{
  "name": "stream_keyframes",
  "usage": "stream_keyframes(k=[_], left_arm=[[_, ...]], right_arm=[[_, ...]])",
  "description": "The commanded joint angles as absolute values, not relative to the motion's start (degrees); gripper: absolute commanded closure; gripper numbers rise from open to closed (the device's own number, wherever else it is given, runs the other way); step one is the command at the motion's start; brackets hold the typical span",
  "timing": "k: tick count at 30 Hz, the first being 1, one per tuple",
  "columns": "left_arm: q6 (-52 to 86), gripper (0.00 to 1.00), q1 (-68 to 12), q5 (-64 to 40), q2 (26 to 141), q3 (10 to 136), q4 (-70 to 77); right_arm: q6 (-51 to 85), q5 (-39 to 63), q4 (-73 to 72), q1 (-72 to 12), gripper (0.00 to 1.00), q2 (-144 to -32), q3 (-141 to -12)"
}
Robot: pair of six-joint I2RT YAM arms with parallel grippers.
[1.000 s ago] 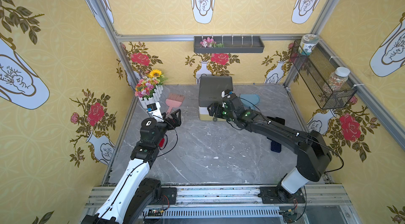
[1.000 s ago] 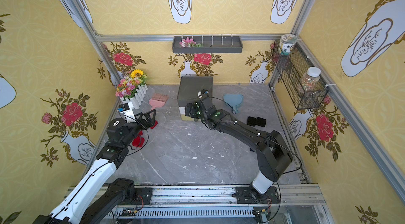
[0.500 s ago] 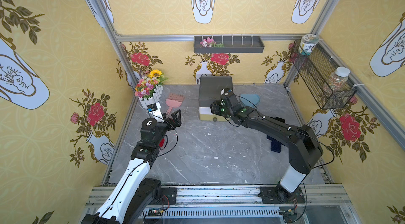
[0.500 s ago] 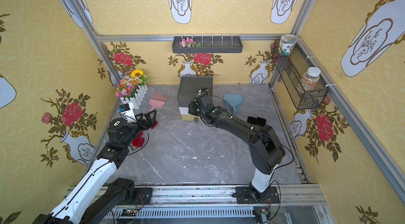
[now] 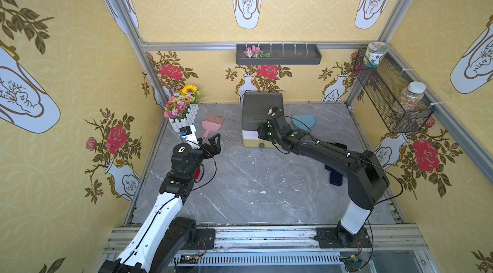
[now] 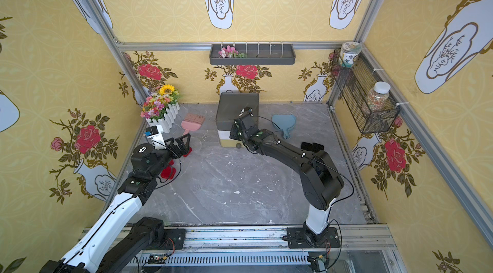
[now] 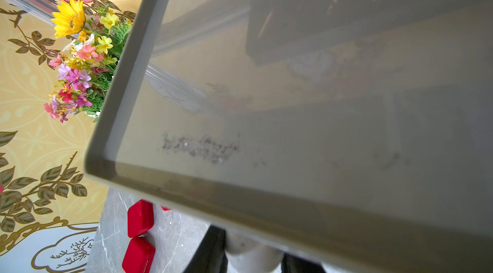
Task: Place the brooch boxes into the drawer by color
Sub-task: Open the drawer in the storage box.
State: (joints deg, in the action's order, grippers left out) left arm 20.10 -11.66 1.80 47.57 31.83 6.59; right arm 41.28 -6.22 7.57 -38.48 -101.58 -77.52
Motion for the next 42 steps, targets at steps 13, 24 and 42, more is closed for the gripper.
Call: stream_keyframes(k=[13,24,42], left_arm=[[20.84,0.00,-11.69,4.28,46.58,34.58,2.58],[21.13,0.00,-11.70,4.83,44.92,35.77,-0.12],[21.11,0.00,-11.73,5.32,44.47,35.53,-1.63]], right_arm=[[40.78,-9.08,7.13,-44.89,0.73,-94.59,-70.57],[43.19,-13.66,10.46,-53.19,0.71,-87.49,-64.97],[45.53,-14.59,10.07,-55.85,0.60,-86.70,-60.18]])
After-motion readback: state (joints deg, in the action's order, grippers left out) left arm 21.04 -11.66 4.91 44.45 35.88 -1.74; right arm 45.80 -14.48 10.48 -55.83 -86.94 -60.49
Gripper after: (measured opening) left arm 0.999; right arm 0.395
